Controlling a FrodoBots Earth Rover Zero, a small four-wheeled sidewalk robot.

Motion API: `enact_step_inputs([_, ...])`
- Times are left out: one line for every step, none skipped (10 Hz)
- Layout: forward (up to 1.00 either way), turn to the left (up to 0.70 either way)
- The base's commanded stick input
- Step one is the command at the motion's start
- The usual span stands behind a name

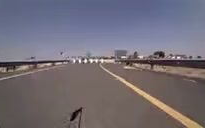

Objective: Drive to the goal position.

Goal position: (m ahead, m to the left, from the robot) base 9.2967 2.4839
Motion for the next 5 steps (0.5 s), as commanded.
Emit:
enact_step_inputs([1.00, -0.01])
enact_step_inputs([1.00, -0.01])
enact_step_inputs([1.00, -0.01])
enact_step_inputs([1.00, -0.01])
enact_step_inputs([1.00, 0.06])
